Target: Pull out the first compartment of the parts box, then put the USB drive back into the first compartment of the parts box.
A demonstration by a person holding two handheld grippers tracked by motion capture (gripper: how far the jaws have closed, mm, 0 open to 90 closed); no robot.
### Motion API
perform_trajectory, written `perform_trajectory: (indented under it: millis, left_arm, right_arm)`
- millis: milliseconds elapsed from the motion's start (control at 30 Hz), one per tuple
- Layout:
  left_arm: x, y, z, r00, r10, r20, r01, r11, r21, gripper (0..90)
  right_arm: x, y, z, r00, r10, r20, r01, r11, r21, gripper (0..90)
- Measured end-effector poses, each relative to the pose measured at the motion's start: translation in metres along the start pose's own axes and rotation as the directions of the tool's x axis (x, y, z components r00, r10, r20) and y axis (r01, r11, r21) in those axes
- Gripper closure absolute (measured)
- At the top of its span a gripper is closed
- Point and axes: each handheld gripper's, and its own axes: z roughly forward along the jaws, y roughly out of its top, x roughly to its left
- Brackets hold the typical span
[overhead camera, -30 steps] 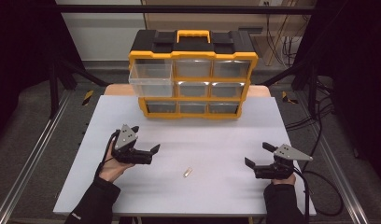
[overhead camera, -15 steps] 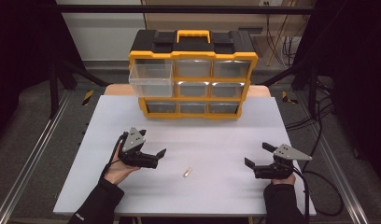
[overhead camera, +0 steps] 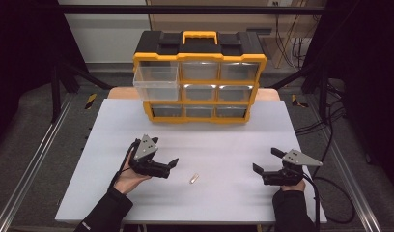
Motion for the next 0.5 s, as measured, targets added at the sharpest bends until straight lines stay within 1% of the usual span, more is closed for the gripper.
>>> perform_trajectory:
  millis: [133, 200, 400, 500]
  left_arm:
    - [-0.005, 0.002, 0.001, 0.9999, -0.002, 0.016, 0.002, 1.0, 0.0, 0.0]
    - [-0.007, 0.002, 0.002, 0.9995, -0.001, 0.031, 0.001, 1.0, 0.003, 0.0]
    - [-0.013, 0.004, 0.006, 0.9988, -0.009, 0.048, 0.009, 0.9998, 0.017, 0.0]
    - [-0.016, 0.004, 0.009, 0.9984, -0.006, 0.057, 0.005, 0.9996, 0.029, 0.0]
  right_arm:
    - [0.0, 0.0, 0.0, 1.0, 0.001, -0.001, -0.001, 1.0, 0.002, 2.2]
    - [0.0, 0.0, 0.0, 1.0, -0.001, 0.0, 0.001, 1.0, -0.001, 2.2]
    - [0.0, 0.0, 0.0, 1.0, 0.0, 0.0, 0.0, 1.0, 0.001, 2.2]
    - [0.0, 0.0, 0.0, 1.0, 0.001, 0.0, -0.001, 1.0, -0.002, 2.2]
